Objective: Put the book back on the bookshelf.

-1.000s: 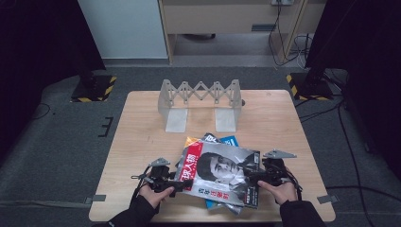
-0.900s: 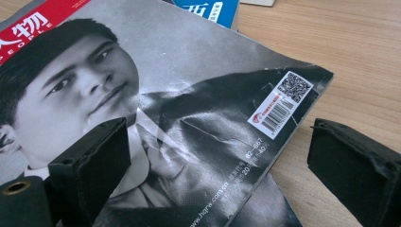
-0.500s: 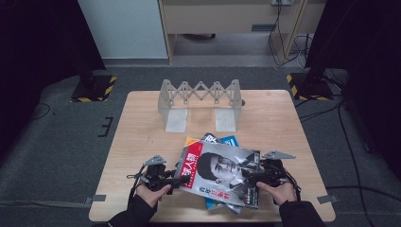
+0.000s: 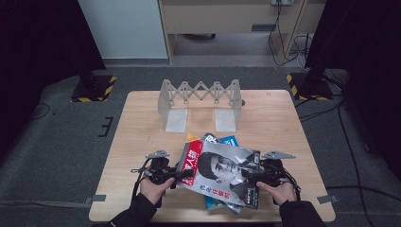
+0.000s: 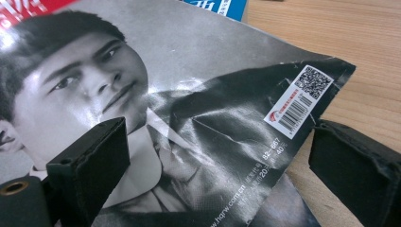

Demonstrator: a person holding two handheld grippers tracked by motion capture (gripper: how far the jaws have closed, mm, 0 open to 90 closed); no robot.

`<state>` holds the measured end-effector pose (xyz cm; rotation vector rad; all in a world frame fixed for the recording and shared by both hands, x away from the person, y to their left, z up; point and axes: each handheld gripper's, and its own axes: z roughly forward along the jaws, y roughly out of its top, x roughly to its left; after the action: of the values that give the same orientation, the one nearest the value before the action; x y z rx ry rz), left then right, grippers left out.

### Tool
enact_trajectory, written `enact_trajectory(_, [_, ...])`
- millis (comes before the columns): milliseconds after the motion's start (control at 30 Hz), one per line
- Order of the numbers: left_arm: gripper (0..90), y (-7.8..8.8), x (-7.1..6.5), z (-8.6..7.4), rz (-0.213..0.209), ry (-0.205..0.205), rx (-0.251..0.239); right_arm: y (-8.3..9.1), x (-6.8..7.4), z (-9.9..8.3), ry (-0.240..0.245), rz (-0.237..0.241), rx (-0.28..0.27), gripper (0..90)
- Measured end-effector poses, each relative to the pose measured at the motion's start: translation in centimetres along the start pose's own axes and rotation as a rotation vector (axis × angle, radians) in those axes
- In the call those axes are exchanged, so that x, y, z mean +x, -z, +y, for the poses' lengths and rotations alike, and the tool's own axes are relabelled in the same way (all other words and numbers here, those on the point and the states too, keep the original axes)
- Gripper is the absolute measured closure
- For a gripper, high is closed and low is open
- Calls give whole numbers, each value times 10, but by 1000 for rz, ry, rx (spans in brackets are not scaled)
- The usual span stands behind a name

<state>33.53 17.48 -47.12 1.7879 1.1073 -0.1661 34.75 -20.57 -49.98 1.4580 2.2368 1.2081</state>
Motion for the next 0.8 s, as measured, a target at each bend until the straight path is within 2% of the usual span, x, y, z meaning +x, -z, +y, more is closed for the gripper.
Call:
enact_trajectory(133, [754, 0, -1, 4, 1, 9, 9, 1, -1, 1, -5, 8, 12, 64])
enact_trajectory(333, [810, 3, -4, 14, -27, 30, -16, 6, -6, 2, -2, -10, -1, 63])
enact_trajectory(400, [826, 4, -6, 18, -36, 43, -37, 9, -12, 3, -6, -32, -23, 63])
enact_trajectory(467, [845, 4, -7, 22, -41, 47, -50, 15, -19, 3, -30, -61, -46, 63])
enact_trajectory(500, [845, 4, -8, 24, -45, 53, -55, 15, -19, 3, -30, -61, -46, 63])
enact_trajectory(733, [861, 5, -14, 33, -51, 43, -81, 25, -38, 3, -31, -152, -66, 61])
enact_trajectory(800, [861, 6, -15, 35, -53, 39, -85, 25, -40, 3, -33, -160, -68, 59])
